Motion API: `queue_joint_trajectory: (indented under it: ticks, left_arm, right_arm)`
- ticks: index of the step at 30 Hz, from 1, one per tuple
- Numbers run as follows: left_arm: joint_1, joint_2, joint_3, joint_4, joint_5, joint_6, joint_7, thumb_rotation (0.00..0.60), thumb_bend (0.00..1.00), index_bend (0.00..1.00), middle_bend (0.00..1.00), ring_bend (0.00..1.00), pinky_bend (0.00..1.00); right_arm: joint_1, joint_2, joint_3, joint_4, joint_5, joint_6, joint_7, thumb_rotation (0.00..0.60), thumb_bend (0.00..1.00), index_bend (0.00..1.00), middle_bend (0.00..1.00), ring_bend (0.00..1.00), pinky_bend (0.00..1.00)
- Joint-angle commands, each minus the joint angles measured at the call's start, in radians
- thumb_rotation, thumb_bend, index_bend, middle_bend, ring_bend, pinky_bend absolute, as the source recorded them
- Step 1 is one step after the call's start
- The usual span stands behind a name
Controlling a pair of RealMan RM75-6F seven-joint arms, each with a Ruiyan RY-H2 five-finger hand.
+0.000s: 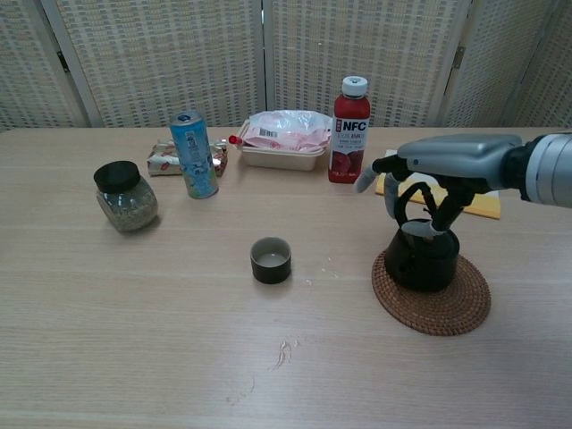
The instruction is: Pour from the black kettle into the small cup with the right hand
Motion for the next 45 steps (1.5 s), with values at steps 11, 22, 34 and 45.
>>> queue_joint_trajectory:
  ticks: [11,22,34,45]
  left_arm:
    - [0.002,-0.004,0.002,0.011,0.006,0.005,-0.014,0.600,0.24,0.15,0.01,0.07,0.02]
    - [0.005,-0.006,0.006,0.011,0.017,0.013,-0.020,0.600,0.24,0.15,0.01,0.07,0.02]
    - [0.009,-0.002,0.008,-0.001,0.016,0.015,-0.011,0.600,0.24,0.15,0.01,0.07,0.02]
    - [0.009,0.004,0.008,-0.020,0.016,0.015,0.010,0.600,0.24,0.15,0.01,0.07,0.02]
  right_arm:
    - [-0.088,0.092,-0.080,-0.152,-0.038,0.124,-0.090,0.600,0.35,0.20,0.42,0.18,0.11]
    - [-0.150,0.075,-0.108,-0.131,-0.118,0.195,-0.088,0.600,0.33,0.30,0.32,0.20,0.10]
    - [-0.190,0.058,-0.119,-0.050,-0.197,0.207,-0.016,0.600,0.33,0.38,0.41,0.27,0.10]
    - [-0.214,0.047,-0.126,0.006,-0.269,0.204,0.069,0.600,0.24,0.44,0.46,0.32,0.08]
